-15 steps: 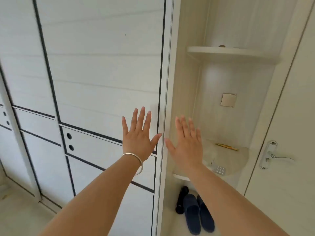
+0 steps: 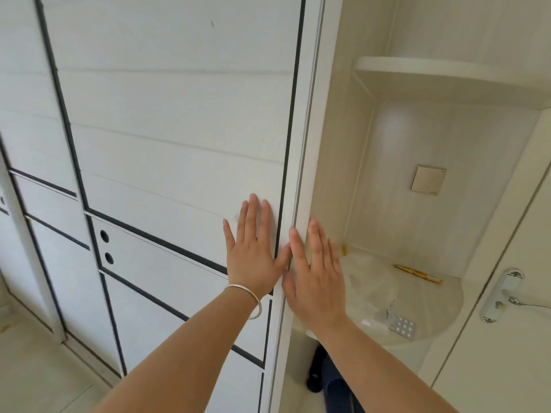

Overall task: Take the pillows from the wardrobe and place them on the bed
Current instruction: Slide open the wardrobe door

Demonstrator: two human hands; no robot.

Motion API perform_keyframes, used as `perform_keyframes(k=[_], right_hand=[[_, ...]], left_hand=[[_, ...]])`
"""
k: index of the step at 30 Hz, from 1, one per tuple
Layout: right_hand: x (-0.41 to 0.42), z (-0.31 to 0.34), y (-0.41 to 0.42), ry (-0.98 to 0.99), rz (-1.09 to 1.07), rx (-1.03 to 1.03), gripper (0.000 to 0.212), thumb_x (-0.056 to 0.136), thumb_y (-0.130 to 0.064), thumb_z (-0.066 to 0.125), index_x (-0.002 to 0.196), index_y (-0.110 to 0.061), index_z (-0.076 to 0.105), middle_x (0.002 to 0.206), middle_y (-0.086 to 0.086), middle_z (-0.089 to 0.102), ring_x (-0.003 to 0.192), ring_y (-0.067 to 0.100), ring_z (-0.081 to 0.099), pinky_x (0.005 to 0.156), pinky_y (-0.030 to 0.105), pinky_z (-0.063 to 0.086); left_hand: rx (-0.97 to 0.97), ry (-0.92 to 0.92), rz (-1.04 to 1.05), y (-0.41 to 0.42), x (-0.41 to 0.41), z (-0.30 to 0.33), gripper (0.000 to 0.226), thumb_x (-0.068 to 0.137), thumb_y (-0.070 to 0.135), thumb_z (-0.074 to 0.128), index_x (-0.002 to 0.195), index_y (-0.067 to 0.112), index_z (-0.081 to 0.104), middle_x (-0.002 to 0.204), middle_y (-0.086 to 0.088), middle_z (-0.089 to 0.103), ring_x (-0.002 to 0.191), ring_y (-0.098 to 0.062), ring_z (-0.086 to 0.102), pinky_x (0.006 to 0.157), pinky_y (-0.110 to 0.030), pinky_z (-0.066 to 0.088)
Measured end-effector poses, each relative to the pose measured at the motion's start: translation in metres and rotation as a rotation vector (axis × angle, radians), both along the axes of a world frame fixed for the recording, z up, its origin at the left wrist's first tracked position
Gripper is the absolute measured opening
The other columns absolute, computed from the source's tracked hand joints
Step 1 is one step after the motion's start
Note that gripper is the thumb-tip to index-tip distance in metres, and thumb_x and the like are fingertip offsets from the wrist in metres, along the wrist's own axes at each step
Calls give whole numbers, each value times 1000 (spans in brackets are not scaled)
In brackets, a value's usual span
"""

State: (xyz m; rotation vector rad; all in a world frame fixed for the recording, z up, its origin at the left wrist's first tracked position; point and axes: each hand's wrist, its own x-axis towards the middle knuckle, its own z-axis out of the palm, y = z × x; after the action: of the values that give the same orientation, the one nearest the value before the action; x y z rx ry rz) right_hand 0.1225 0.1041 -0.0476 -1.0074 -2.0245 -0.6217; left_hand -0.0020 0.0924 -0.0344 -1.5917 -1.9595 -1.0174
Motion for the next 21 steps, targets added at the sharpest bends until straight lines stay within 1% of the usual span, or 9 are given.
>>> perform_keyframes(k=[2,4,7,9,11,14,18,20,21], right_hand=[[-1,0,2,12,39,19,64,87,-28,44,145,-11,24,153,16,12,144,28,10,116,41,8],[-4,4,4,-21,67,76,63,88,-25,41,146,-7,23,157,11,7,147,25,0,118,40,5],[-12,10,4,-165,71,138,60,91,-21,30,146,-1,18,159,13,-7,146,26,-7,120,40,-2],[-18,13,3,-235,66,119,70,85,-20,42,146,2,16,157,17,-1,146,29,-6,119,40,-6],[-25,15,0,-260,64,76,81,78,-22,54,145,3,15,155,18,8,145,32,1,119,40,-6],[-38,15,-2,-213,128,30,83,71,-16,54,143,4,19,154,20,14,144,30,10,117,40,1],[-58,18,-6,-90,251,-108,92,61,-11,66,143,2,27,154,22,21,144,32,15,117,42,21],[-67,19,-4,-8,319,-189,93,60,-7,72,142,2,31,153,21,24,143,31,20,112,42,30],[-71,18,-3,51,396,-238,93,60,-4,73,142,3,30,152,22,26,143,31,21,111,42,31]], left_hand=[[6,11,3,2,0,-1,78,88,64,13,149,21,-9,157,-2,-12,147,-18,-8,117,-46,-7],[1,21,19,4,0,-2,73,89,61,8,147,21,-11,158,-5,-10,147,-19,-8,117,-46,-6],[-15,48,72,8,-3,-3,65,96,42,19,145,20,-18,158,-7,-13,146,-17,-15,118,-48,-5],[-28,77,114,8,-7,-4,66,98,35,25,146,18,-16,159,-7,-13,145,-17,-17,117,-46,-7],[-36,112,161,8,-12,-4,65,97,35,27,147,16,-10,160,-9,-7,147,-19,-10,118,-47,-5],[-53,152,219,6,-21,0,64,95,39,21,147,16,-7,158,-8,-3,147,-22,1,118,-48,1],[-130,115,242,-2,-31,9,65,86,47,-5,143,20,-21,156,-2,-18,147,-20,-11,118,-47,-5],[-156,94,269,-4,-35,13,65,82,49,-12,139,22,-24,156,0,-20,146,-19,-13,119,-48,-6],[-165,84,284,-4,-37,15,64,81,50,-13,139,23,-25,158,0,-19,146,-19,-13,118,-48,-7]])
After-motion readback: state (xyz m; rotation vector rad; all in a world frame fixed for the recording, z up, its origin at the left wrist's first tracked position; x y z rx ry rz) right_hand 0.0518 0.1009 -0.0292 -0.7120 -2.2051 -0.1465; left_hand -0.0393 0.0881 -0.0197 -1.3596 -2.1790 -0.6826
